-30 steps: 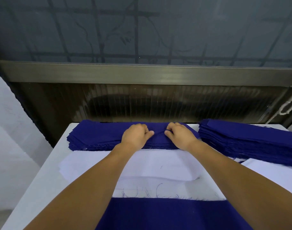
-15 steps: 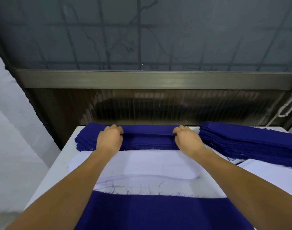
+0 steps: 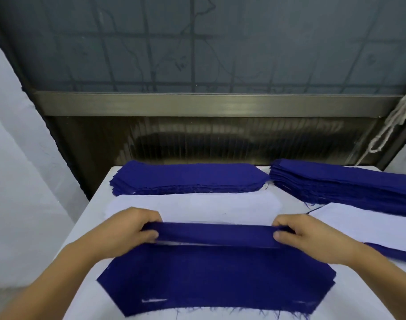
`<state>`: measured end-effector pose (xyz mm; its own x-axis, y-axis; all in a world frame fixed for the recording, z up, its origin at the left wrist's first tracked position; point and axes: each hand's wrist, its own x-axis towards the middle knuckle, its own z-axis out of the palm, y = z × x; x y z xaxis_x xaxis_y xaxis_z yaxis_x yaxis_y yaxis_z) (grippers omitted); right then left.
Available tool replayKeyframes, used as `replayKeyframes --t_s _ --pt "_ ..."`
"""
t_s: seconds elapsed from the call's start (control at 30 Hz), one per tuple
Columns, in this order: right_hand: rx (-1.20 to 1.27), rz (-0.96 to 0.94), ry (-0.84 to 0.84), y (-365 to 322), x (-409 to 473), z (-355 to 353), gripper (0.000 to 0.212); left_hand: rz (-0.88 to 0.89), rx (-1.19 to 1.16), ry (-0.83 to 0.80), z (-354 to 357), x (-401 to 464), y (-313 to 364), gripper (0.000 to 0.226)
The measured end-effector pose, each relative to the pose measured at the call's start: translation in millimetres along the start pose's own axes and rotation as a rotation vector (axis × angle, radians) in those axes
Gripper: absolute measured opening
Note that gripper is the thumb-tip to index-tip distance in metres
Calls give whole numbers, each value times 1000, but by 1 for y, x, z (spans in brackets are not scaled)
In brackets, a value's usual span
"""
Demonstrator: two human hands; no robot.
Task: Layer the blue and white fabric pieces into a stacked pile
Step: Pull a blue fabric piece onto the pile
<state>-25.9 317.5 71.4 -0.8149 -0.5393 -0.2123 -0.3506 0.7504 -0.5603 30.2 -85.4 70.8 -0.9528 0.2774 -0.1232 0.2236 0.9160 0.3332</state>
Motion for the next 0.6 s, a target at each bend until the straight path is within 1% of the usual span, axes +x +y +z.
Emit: replayKeyframes --t_s 0.07,0.1,0.17,0.23,0.27,0.33,0.4,0.43,0.47,0.5,0.6 --pt "77 41 -134 5 -15 3 13 33 -120 -136 0 -9 7 12" --pt "100 60 -164 6 -19 5 14 36 -145 -183 0 -11 9 14" --pt "65 84 -122 7 -21 6 15 16 -127 -216 -2 -10 14 15" --pt "24 94 12 7 -19 6 14 -11 -88 -135 -5 -7 20 15" --pt "30 87 106 5 -19 5 14 -23 -66 -52 -7 -6 24 15" --pt "25 24 333 1 -22 3 18 -28 -13 169 -11 -6 30 16" --pt "-68 -63 530 0 -30 6 16 -4 40 377 -10 -11 34 18" --pt "-146 -114 601 1 -35 10 16 5 56 441 -7 -16 35 18" --pt "-223 -166 641 4 -39 17 17 12 66 470 -1 -22 36 19" --pt "-284 -212 641 7 -44 27 21 22 76 459 7 -29 36 21" --pt "-396 -268 546 22 -56 59 33 99 135 346 41 -48 38 38"
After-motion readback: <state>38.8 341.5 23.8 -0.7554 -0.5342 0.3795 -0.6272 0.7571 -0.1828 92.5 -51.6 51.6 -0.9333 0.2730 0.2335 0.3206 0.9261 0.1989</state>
